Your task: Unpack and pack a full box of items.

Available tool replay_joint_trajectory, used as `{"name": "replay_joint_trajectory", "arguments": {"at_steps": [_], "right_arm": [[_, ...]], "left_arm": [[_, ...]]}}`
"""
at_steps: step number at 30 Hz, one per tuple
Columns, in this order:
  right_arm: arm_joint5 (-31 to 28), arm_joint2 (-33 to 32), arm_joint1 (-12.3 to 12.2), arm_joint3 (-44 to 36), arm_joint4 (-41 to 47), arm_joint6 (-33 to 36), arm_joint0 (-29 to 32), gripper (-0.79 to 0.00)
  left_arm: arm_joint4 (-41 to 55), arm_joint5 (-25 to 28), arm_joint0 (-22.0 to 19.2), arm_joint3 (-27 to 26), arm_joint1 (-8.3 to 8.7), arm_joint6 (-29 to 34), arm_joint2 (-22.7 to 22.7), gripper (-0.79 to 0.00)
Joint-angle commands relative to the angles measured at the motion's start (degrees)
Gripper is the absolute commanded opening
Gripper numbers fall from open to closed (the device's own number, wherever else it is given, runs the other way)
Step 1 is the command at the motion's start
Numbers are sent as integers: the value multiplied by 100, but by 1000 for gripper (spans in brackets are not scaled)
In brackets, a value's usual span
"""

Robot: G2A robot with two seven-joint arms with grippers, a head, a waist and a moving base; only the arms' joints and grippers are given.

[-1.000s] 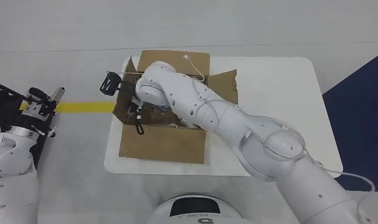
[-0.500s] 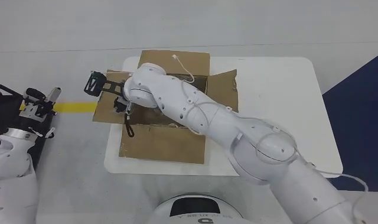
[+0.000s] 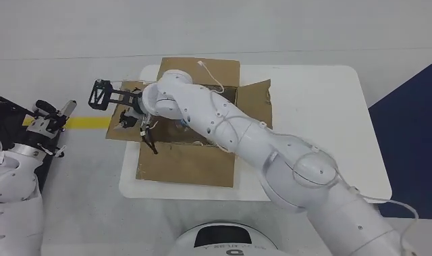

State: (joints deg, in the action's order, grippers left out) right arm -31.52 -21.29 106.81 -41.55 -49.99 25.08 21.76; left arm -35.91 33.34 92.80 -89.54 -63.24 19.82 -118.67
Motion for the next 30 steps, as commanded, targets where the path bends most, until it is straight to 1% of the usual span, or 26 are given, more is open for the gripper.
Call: {"name": "replay_joint_trajectory", "arguments": {"at_steps": [1, 3, 4, 5, 6, 7, 9, 30], "right_arm": [[-371, -165, -372, -481, -477, -439, 346, 0], [-600, -445, -764, -1086, -911, -570, 716, 0], [-664, -557, -902, -1335, -1051, -562, 876, 0], [-757, -741, -1112, -1751, -1266, -510, 1152, 0], [-845, -956, -1323, -2201, -1478, -414, 1458, 0], [-983, -1291, -1595, -2814, -1728, -207, 1891, 0], [-1211, -1751, -1900, -3566, -1967, 123, 2446, 0], [-1211, -1751, -1900, -3566, -1967, 123, 2446, 0]], "left_arm": [[-153, -86, 7, -46, 0, -52, 69, 0], [-153, -86, 7, -46, 0, -52, 69, 0], [-153, -86, 7, -46, 0, -52, 69, 0], [-153, -86, 7, -46, 0, -52, 69, 0], [-153, -86, 7, -46, 0, -52, 69, 0], [-153, -86, 7, -46, 0, -52, 69, 0], [-153, -86, 7, -46, 0, -52, 69, 0], [-153, -86, 7, -46, 0, -52, 69, 0]]}}
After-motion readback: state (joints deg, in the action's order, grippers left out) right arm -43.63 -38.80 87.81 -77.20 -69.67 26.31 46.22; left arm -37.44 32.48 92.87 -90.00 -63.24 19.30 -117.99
